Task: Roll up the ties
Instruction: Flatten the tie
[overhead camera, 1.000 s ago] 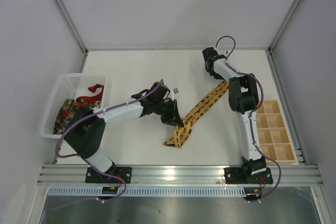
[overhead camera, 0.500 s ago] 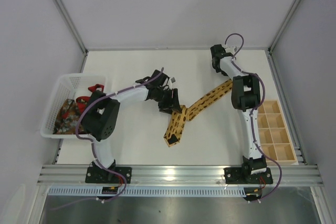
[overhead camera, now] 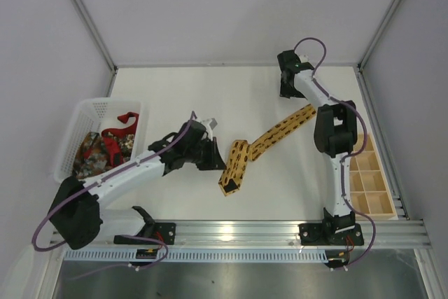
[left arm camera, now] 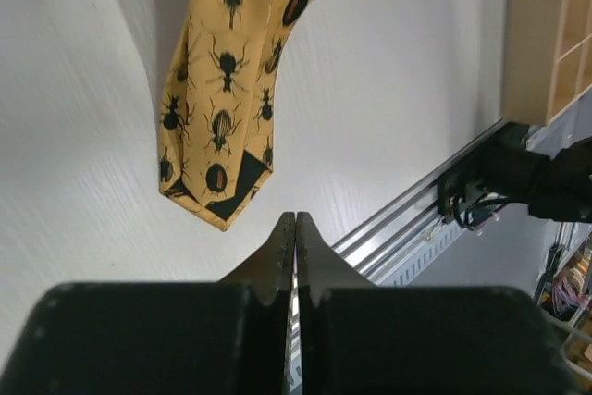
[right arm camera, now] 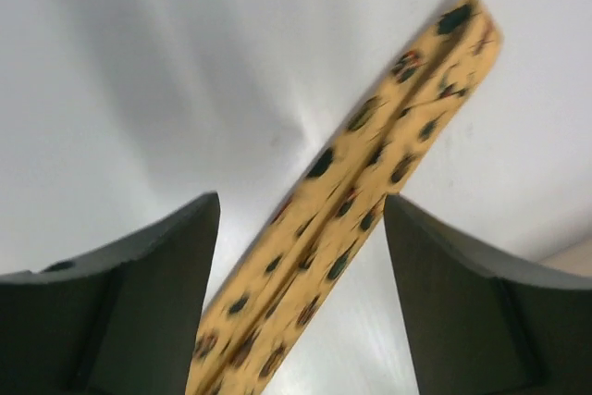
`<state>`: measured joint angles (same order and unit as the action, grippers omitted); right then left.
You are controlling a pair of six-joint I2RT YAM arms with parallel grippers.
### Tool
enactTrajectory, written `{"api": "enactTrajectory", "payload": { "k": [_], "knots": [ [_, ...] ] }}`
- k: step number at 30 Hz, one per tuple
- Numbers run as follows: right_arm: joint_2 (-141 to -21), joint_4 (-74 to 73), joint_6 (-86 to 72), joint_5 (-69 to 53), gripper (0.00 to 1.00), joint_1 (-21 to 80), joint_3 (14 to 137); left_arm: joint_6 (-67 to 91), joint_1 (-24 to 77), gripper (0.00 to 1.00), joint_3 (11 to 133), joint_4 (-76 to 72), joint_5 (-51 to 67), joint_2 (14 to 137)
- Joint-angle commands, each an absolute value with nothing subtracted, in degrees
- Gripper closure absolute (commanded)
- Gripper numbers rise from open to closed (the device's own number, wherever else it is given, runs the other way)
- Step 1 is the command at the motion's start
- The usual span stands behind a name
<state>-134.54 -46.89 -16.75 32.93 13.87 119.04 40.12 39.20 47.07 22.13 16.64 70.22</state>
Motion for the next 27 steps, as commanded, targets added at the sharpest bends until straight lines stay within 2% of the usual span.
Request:
{"api": "enactTrajectory", "payload": {
  "k": [1, 5, 6, 8, 9, 10, 12, 17, 23, 27],
  "knots": [
    [-120.52, -45.19, -18.98, 16.49, 0.24, 16.34, 110.6, 47.1, 43.94, 1.0, 44.47, 13.81, 13.11, 74.77],
    [-109.53, -39.04, -21.0, 2.4, 0.39, 16.79, 96.09, 45.53, 47.45, 1.0, 48.42, 11.69, 6.34, 81.27],
    [-105.86, -36.33, -21.27, 0.63, 0.5, 17.14, 90.23, 45.27, 48.24, 1.0, 49.47, 11.95, 3.63, 82.6],
    [-102.85, -34.64, -21.71, -4.21, 0.61, 18.1, 85.45, 44.21, 48.51, 1.0, 51.93, 10.47, 3.52, 86.03],
    [-100.48, -33.41, -22.23, -4.83, 0.71, 18.54, 81.78, 44.04, 48.6, 1.0, 52.9, 10.81, 2.65, 89.79],
    [-99.5, -32.88, -22.41, -5.62, 0.73, 18.81, 79.91, 44.12, 48.69, 1.0, 55.09, 11.51, 2.64, 92.17],
    [-97.22, -31.3, -22.59, -5.89, 0.74, 19.33, 75.96, 45.52, 48.6, 1.0, 56.86, 14.66, 2.2, 96.83],
    [-95.8, -30.5, -21.89, -5.89, 0.73, 19.51, 73.92, 51.76, 48.6, 1.0, 54.06, 22.91, -2.72, 97.91],
    [-95.54, -28.57, -22.32, -6.94, 0.72, 19.86, 74.09, 55.02, 48.6, 1.0, 49.66, 34.59, -4.21, 95.1],
    [-97.55, -28.39, -22.41, -7.56, 0.7, 21.18, 74.09, 53.35, 48.6, 1.0, 49.66, 43.66, -9.04, 88.17]
  ]
}}
